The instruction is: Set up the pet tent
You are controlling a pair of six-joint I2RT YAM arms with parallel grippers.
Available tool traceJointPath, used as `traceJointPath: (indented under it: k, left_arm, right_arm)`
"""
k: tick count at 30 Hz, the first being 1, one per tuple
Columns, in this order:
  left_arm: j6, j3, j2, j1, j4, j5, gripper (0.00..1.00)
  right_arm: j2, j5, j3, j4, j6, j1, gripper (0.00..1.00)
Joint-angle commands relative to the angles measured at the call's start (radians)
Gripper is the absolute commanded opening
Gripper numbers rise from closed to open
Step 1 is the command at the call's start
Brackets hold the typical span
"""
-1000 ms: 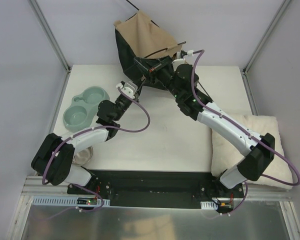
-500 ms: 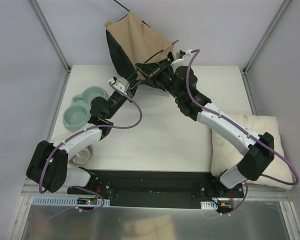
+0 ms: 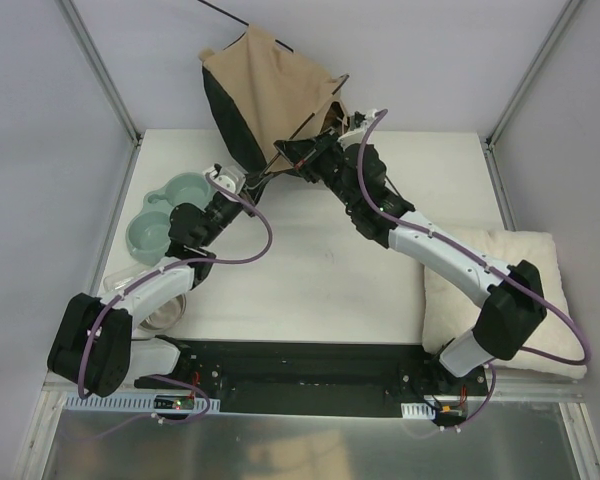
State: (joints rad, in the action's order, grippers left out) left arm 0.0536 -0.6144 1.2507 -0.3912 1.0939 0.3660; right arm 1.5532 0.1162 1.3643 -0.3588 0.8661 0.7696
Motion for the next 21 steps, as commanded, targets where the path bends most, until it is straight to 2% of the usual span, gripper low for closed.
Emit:
traceJointPath:
  k: [1, 12, 21]
  left_arm:
    - [-0.049, 0.056, -0.053, 0.037, -0.015, 0.093, 0.0]
    - [-0.093, 0.099, -0.089, 0.081, -0.031, 0.14, 0.0]
    - [-0.098, 0.107, -0.108, 0.109, -0.051, 0.165, 0.0]
  right_arm:
    - [-0.01, 0.359, 0.016, -0.195, -0.087, -0.108, 0.0]
    - [0.018, 0.483, 0.036, -0.172, -0.065, -0.125, 0.0]
    - [0.047, 0.523, 0.042, -0.184, -0.046, -0.151, 0.0]
